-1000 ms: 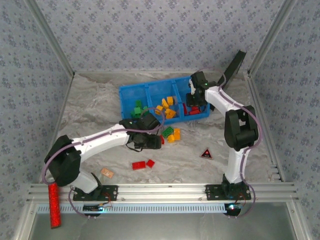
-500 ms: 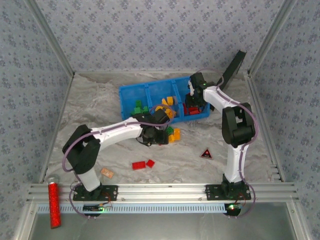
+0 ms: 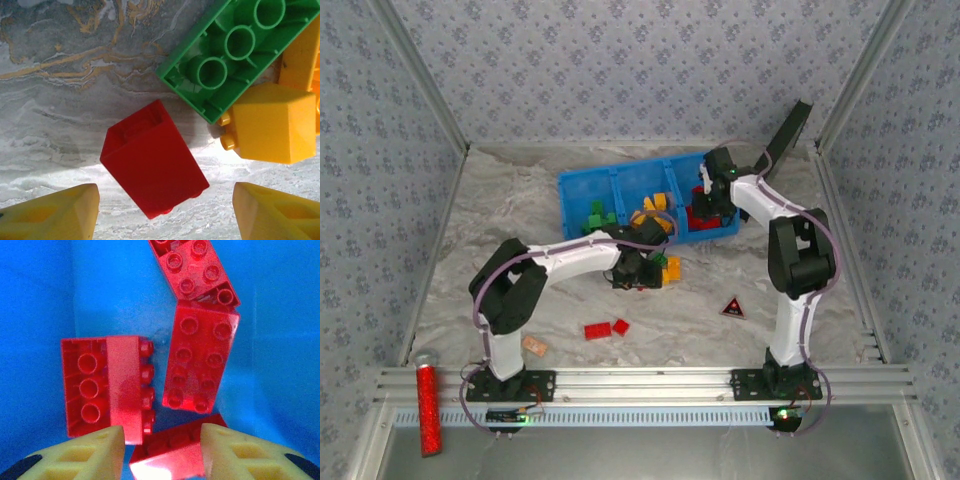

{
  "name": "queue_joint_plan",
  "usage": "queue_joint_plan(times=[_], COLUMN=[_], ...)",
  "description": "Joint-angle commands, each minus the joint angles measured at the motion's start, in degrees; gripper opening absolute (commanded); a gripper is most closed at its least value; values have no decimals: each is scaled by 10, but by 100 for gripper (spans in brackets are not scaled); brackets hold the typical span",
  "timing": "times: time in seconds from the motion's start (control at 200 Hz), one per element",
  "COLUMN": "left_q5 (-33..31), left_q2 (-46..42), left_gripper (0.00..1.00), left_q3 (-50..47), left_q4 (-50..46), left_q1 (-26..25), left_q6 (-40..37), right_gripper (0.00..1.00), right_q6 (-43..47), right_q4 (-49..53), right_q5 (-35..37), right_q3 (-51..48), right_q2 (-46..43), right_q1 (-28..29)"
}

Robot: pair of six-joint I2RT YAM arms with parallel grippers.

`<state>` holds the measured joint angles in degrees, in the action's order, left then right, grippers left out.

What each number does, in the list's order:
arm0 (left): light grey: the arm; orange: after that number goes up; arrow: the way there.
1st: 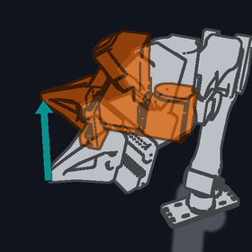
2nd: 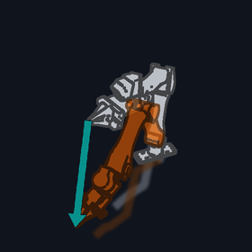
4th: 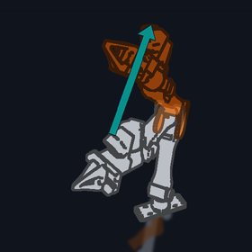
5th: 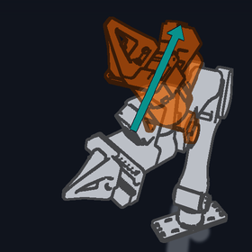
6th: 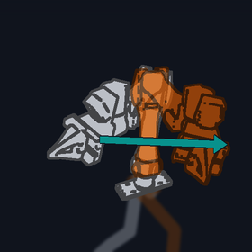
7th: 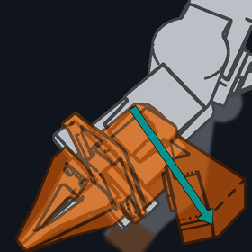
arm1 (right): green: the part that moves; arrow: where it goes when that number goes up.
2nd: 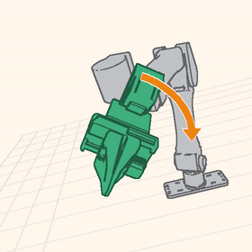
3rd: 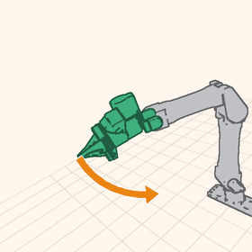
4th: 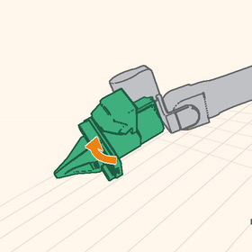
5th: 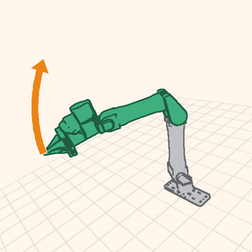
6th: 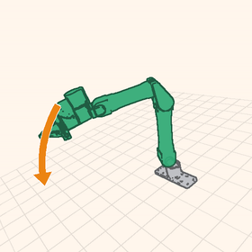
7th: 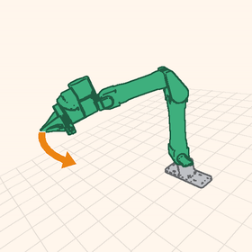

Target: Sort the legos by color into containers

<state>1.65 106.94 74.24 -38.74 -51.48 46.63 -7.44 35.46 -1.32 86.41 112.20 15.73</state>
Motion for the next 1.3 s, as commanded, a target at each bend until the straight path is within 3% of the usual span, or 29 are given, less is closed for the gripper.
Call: queue_joint_plan(times=[0.0, 0.305, 0.49, 1.294], left_q5=[-1, 9, -22, -5], left_q2=[4, 0, -10, 96], left_gripper=[71, 72, 71, 63], left_q3=[22, 27, 74, 161], left_q4=[-6, -6, -46, -83], left_q1=[3, 1, -10, -47], left_q6=[2, 2, -19, 57], right_gripper=[46, 49, 50, 50], right_q6=[2, -24, -36, -47], right_q4=[0, 5, 15, 33], right_q5=[-5, 3, 13, 36], right_q3=[-20, -93, -127, -170], right_q2=[-52, -151, -192, -252], right_q1=[-2, 30, 42, 34])
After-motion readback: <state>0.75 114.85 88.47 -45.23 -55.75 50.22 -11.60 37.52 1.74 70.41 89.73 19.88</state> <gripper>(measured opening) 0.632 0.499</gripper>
